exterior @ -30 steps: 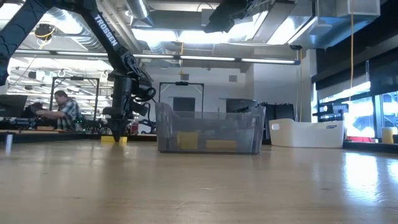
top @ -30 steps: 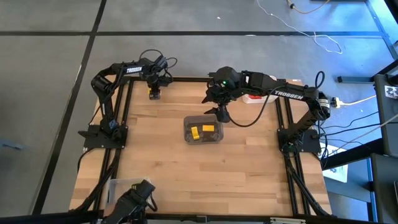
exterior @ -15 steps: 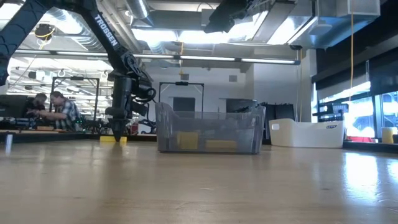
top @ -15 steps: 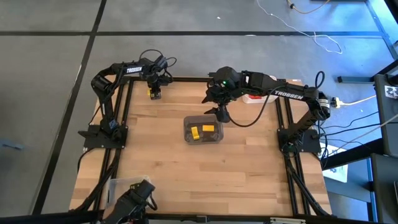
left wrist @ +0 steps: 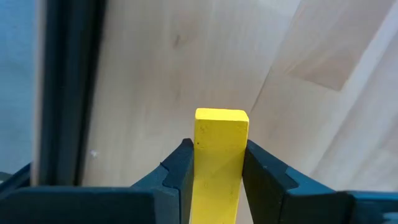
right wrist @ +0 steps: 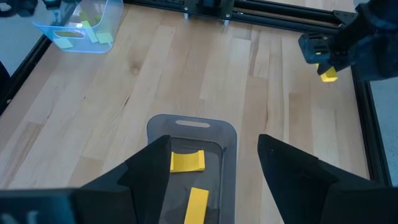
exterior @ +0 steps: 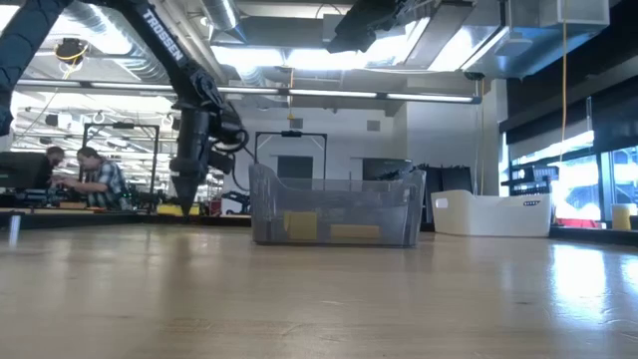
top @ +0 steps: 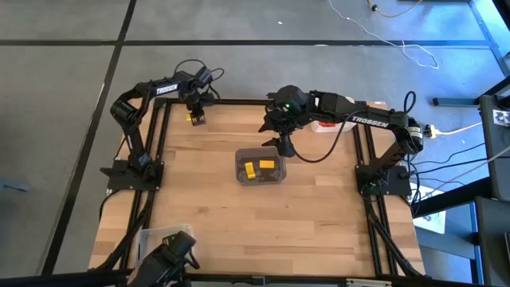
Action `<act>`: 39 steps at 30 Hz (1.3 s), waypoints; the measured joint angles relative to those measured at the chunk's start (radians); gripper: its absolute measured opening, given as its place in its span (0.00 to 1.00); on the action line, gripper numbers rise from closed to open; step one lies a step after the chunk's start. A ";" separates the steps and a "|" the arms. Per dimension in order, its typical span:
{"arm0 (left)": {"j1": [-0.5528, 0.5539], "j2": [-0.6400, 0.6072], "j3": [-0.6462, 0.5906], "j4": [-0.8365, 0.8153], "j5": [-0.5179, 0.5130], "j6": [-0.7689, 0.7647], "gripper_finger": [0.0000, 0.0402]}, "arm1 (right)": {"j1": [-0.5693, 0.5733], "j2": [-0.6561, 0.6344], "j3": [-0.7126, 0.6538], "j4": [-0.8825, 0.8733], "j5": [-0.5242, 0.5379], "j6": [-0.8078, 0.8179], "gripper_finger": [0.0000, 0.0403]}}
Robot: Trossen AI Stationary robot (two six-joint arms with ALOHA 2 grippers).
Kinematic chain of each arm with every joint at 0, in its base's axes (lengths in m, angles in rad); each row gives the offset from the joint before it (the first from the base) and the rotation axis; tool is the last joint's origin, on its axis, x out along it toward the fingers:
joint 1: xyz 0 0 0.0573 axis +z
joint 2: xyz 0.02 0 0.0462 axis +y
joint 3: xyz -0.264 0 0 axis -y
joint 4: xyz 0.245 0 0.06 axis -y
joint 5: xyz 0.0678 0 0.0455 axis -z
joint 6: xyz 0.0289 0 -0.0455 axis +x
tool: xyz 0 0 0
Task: Sort & place blocks by color
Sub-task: Put the yellow block into the black bin
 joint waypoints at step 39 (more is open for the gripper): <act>-0.756 -0.348 0.087 0.179 0.333 -0.321 0.25 | 0.000 -0.015 0.000 -0.006 -0.067 -0.086 0.60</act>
